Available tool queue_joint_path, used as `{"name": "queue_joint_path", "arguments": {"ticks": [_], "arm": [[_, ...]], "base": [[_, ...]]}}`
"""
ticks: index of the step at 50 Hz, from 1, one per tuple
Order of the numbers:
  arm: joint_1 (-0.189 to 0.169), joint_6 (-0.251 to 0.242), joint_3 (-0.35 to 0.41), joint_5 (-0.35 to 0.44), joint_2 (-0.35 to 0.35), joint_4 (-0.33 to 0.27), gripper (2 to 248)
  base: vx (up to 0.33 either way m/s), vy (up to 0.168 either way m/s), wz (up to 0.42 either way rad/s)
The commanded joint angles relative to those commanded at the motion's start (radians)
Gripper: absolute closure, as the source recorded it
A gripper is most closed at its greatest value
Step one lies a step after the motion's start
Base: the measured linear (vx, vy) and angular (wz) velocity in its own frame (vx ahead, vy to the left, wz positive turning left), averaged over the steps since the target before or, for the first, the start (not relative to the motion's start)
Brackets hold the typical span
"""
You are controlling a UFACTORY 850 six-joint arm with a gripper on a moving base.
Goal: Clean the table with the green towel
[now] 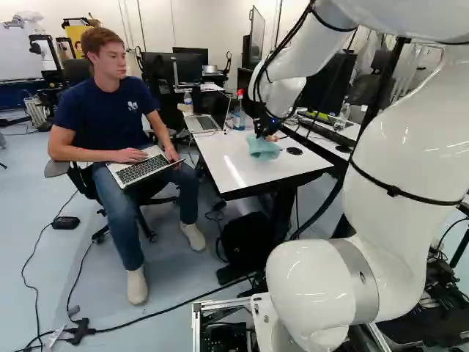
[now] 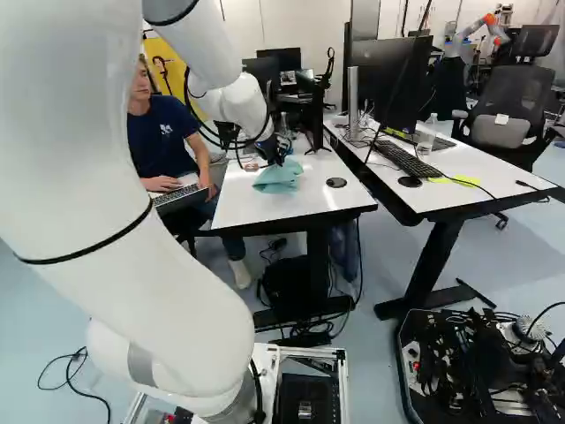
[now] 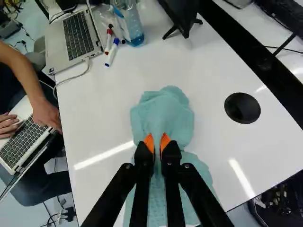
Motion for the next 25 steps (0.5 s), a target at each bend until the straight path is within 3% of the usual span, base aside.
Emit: {"name": "queue_joint_path", "arguments": {"ticks": [8, 25], "arm": [[-0.020, 0.000, -0.002, 0.000, 0.014, 0.000, 214], [-0.025, 0.000, -0.003, 0.000, 0.017, 0.000, 214]], "base": [[0.000, 0.000, 0.000], [0.000, 0.000, 0.000]]}}
